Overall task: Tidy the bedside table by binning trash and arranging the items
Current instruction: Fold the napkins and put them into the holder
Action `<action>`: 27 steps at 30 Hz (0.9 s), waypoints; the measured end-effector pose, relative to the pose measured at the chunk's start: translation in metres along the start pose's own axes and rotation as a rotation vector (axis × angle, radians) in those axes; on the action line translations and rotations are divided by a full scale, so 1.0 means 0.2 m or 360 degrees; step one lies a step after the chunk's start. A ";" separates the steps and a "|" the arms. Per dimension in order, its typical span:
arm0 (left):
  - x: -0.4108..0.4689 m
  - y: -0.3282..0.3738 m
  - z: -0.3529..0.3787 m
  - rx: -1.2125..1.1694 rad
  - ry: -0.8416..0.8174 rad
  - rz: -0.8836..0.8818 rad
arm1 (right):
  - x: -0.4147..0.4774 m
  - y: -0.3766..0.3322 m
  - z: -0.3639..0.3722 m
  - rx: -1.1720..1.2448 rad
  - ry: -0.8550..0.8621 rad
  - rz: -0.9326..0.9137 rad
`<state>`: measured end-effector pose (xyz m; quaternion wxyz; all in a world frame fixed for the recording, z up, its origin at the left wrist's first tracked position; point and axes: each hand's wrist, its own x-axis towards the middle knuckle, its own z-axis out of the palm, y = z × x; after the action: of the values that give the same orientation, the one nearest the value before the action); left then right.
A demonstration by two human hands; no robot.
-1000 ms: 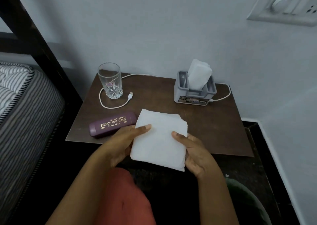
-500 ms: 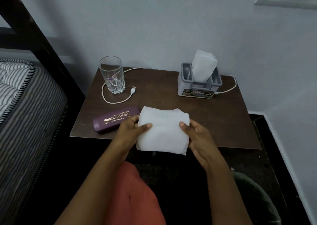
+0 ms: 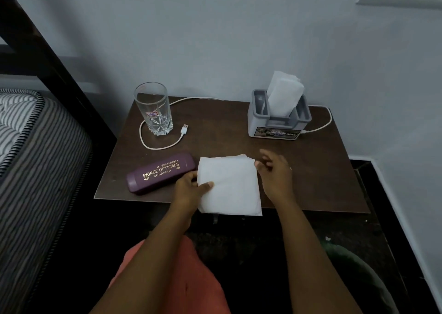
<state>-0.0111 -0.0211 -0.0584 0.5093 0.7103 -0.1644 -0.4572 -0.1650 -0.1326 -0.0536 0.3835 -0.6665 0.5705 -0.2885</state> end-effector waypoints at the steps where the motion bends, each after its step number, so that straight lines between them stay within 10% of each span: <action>1: 0.00 0.00 0.00 0.0012 0.0004 0.0008 | 0.03 0.00 0.01 -0.0086 -0.0021 -0.0050; 8: 0.03 -0.03 0.00 0.0039 0.0017 0.0009 | 0.14 -0.03 0.07 -0.0446 -0.0183 -0.0071; 27: 0.00 0.00 0.01 -0.0161 -0.0011 -0.0090 | 0.08 -0.14 0.00 0.0243 -0.0334 0.0319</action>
<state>-0.0135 -0.0219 -0.0577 0.5308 0.6866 -0.1227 -0.4815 -0.1481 -0.1476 -0.0311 0.5174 -0.6017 0.5674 -0.2200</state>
